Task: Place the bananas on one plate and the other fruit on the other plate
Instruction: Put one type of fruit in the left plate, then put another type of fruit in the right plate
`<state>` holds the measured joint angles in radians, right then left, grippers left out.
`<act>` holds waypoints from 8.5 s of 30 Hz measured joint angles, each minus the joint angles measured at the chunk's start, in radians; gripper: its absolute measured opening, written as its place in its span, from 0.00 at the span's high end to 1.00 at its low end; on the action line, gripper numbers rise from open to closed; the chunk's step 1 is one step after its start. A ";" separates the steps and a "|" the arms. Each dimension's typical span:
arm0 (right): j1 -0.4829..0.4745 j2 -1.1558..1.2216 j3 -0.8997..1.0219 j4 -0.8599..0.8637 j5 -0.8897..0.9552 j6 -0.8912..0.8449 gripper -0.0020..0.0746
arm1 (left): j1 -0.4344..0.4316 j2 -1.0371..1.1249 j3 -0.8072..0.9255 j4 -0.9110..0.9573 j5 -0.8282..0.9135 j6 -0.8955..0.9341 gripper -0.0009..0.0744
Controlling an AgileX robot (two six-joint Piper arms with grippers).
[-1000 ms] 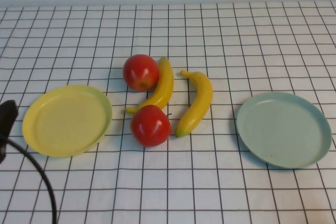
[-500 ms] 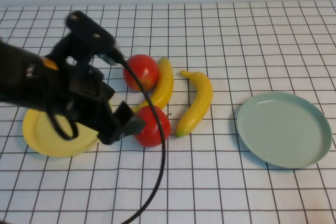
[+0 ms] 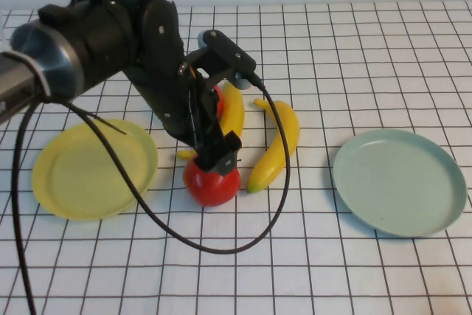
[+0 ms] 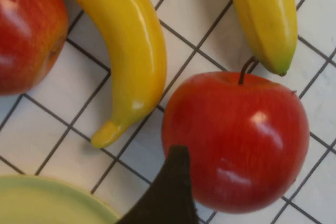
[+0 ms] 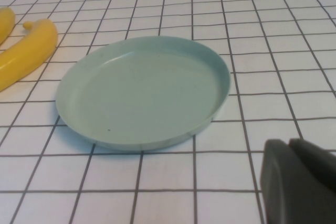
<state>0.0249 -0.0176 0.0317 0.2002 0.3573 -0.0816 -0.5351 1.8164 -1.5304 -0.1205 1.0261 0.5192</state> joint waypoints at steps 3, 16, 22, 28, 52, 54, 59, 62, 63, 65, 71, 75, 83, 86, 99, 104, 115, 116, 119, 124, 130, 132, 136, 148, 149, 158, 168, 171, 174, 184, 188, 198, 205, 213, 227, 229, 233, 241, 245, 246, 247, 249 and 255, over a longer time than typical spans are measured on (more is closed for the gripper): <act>0.000 0.000 0.000 0.000 0.000 0.000 1.00 | -0.007 0.043 -0.012 0.003 0.005 0.008 0.10; 0.000 0.000 0.000 0.000 -0.002 0.000 1.00 | -0.007 0.102 -0.012 0.040 -0.047 0.036 0.10; 0.000 0.000 0.000 0.000 -0.002 0.000 0.99 | -0.007 0.132 -0.019 0.038 -0.048 0.037 0.10; 0.000 0.000 0.000 0.000 -0.002 0.000 1.00 | -0.007 0.141 -0.026 0.036 -0.048 0.041 0.10; 0.000 0.000 0.000 0.000 -0.002 0.000 1.00 | 0.271 -0.006 -0.112 0.208 0.084 -0.249 0.20; 0.000 0.000 0.000 0.000 -0.002 0.000 1.00 | 0.303 0.013 -0.111 0.227 0.084 -0.263 0.20; 0.000 0.000 0.000 0.000 -0.002 0.000 1.00 | 0.327 0.054 -0.107 0.223 0.075 -0.279 0.20; 0.000 0.000 0.000 0.000 -0.002 0.000 1.00 | 0.329 0.078 -0.103 0.214 0.062 -0.285 0.20; 0.000 0.000 0.000 0.000 -0.002 0.000 1.00 | 0.329 0.085 -0.103 0.208 0.056 -0.287 0.20; 0.000 0.000 0.000 0.000 -0.002 0.000 1.00 | 0.329 0.102 -0.103 0.204 0.050 -0.289 0.20; 0.000 0.000 0.000 0.000 -0.002 0.000 1.00 | 0.329 0.117 -0.103 0.231 0.050 -0.322 0.20; 0.000 0.000 0.000 0.000 -0.002 0.000 1.00 | 0.340 0.118 -0.103 0.227 0.061 -0.323 0.11; 0.000 0.000 0.000 0.000 -0.002 0.000 1.00 | 0.392 0.119 -0.103 0.140 0.087 -0.284 0.10; 0.000 0.000 0.000 0.000 -0.002 0.000 1.00 | 0.394 0.119 -0.103 0.134 0.105 -0.281 0.10; 0.000 0.000 0.000 0.000 -0.002 0.000 1.00 | 0.279 0.121 -0.355 0.044 0.037 -0.228 0.10; 0.000 0.000 0.000 0.000 -0.002 0.000 1.00 | 0.186 0.161 -0.360 0.052 -0.081 -0.220 0.10; 0.000 0.000 0.000 0.000 -0.002 0.000 1.00 | 0.164 0.318 -0.360 -0.025 -0.090 0.027 0.10; 0.000 0.000 0.000 0.000 -0.002 0.000 1.00 | 0.164 0.322 -0.360 -0.025 -0.096 0.054 0.10; 0.000 0.000 0.000 0.000 -0.002 0.000 1.00 | 0.164 0.326 -0.360 -0.023 -0.112 0.088 0.10; 0.000 0.000 0.000 0.000 -0.002 0.000 1.00 | 0.164 0.340 -0.360 -0.014 -0.162 0.143 0.10; 0.000 0.000 0.000 0.000 -0.002 0.000 1.00 | 0.174 0.379 -0.369 -0.065 -0.205 0.179 0.10; 0.000 0.000 0.000 0.000 -0.002 0.000 1.00 | 0.179 0.384 -0.371 -0.094 -0.211 0.181 0.10; 0.000 0.000 0.000 0.000 -0.002 0.000 1.00 | 0.198 0.388 -0.382 -0.133 -0.200 0.183 0.10; 0.000 0.000 0.000 0.000 -0.002 0.000 1.00 | 0.243 0.406 -0.680 -0.087 0.188 0.072 0.20; 0.000 0.000 0.000 0.000 -0.002 0.000 1.00 | 0.246 0.400 -0.693 -0.071 0.192 0.057 0.20; 0.000 0.000 0.000 0.000 -0.002 0.000 1.00 | 0.296 0.189 -0.624 0.121 0.215 -0.075 0.20; 0.000 0.000 0.000 0.000 -0.002 0.000 1.00 | 0.461 -0.078 -0.015 0.096 0.136 -0.198 0.20; 0.000 0.000 0.000 0.000 -0.002 0.000 1.00 | 0.468 -0.101 0.108 0.058 0.026 -0.198 0.21; 0.000 0.000 0.000 0.000 -0.002 0.000 1.00 | 0.468 -0.103 0.193 0.031 -0.062 -0.211 0.21; 0.000 0.000 0.000 0.000 -0.002 0.000 1.00 | 0.468 -0.103 0.226 0.014 -0.180 -0.207 0.11; 0.000 0.000 0.000 0.000 -0.002 0.000 1.00 | 0.468 -0.103 0.226 0.010 -0.163 -0.184 0.10; 0.000 0.000 0.000 0.000 -0.002 0.000 1.00 | 0.468 -0.111 0.193 0.011 -0.133 -0.175 0.10; 0.000 0.000 0.000 0.000 -0.002 0.000 1.00 | 0.468 -0.209 0.116 0.001 -0.039 -0.160 0.13; 0.000 0.000 0.000 0.000 -0.002 0.000 1.00 | 0.468 -0.536 0.265 -0.129 -0.080 -0.138 0.86; 0.000 0.000 0.000 0.000 -0.002 0.000 1.00 | 0.468 -1.236 0.684 -0.089 -0.234 -0.103 0.99; 0.000 0.000 0.000 0.000 -0.002 0.000 1.00 | 0.468 -1.297 0.729 -0.059 -0.241 -0.126 0.99; 0.000 0.000 0.000 0.000 -0.002 0.000 1.00 | 0.468 -1.382 0.817 -0.029 -0.248 -0.169 0.99; 0.000 0.000 0.000 0.002 -0.002 0.000 1.00 | 0.468 -1.631 1.115 0.022 -0.541 -0.274 0.99; 0.000 0.000 0.000 0.002 -0.002 0.000 1.00 | 0.468 -1.803 1.290 0.112 -0.687 -0.375 0.99; 0.000 0.000 0.000 0.002 -0.002 0.000 1.00 | 0.468 -1.814 1.307 0.128 -0.693 -0.393 0.99; 0.000 0.000 0.000 0.004 -0.004 0.000 1.00 | 0.468 -1.824 1.336 0.161 -0.705 -0.435 0.99; 0.000 0.000 0.000 0.004 -0.004 0.000 1.00 | 0.470 -1.827 1.364 0.193 -0.683 -0.479 0.99; 0.000 0.000 0.000 0.008 -0.004 0.000 1.00 | 0.470 -1.828 1.450 0.216 -0.613 -0.519 0.99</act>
<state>0.0249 -0.0176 0.0317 0.2077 0.3530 -0.0816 -0.0652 -0.0119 -0.0801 0.0957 0.4128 0.0000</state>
